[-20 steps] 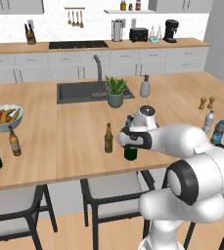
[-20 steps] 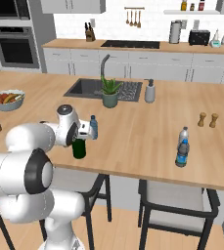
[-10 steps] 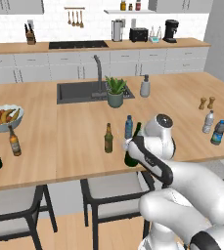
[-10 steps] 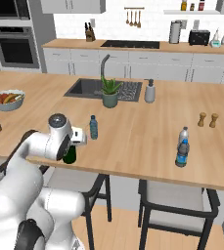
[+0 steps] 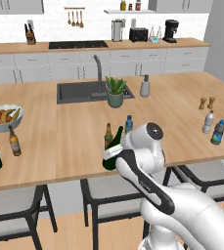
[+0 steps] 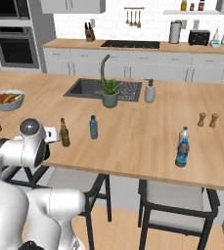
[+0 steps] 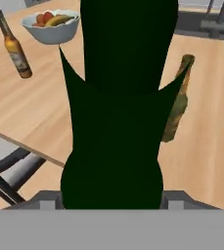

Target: Move the plastic bottles in the middle to the plastics group, and the glass bottles in the middle to the glass group.

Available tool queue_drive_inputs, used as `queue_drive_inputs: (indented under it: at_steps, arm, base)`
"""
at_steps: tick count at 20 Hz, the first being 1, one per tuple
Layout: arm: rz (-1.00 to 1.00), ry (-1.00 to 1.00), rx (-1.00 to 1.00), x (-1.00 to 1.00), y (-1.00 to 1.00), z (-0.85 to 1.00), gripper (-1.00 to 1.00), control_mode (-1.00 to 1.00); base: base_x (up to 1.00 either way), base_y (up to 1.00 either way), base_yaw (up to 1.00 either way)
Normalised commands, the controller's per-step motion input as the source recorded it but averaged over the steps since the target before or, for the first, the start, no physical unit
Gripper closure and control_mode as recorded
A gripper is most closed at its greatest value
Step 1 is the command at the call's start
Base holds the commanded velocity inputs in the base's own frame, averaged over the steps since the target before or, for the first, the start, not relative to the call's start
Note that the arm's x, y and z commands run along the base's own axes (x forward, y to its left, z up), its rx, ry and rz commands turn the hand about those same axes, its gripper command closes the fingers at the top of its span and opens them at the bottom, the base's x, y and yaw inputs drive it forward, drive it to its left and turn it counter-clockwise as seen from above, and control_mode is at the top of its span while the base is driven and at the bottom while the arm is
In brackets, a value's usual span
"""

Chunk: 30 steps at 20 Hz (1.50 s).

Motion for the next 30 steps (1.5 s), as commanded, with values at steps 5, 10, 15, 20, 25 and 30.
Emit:
queue_drive_inputs:
  at_steps: [5,10,15,20,25,30]
  arm:
    - [0.15,0.06,-0.01,0.00,1.00,0.49,1.00,-1.00]
    - [0.10,0.10,-0.06,0.06,1.00,0.49,1.00,-1.00]
    - [0.00,0.08,-0.10,0.09,0.98,0.16,1.00,-1.00]
    - [0.00,0.01,-0.05,0.23,0.43,0.00,1.00,-1.00]
    - [0.00,0.00,0.00,0.35,0.00,0.00,1.00,-1.00]
    - [0.00,0.00,0.00,0.53,0.01,0.00,1.00,-1.00]
  base:
    - [0.00,0.00,0.00]
    - [0.00,0.00,0.00]
    - [0.00,0.00,0.00]
    - [0.00,0.00,0.00]
    - [0.00,0.00,0.00]
    - [0.00,0.00,0.00]
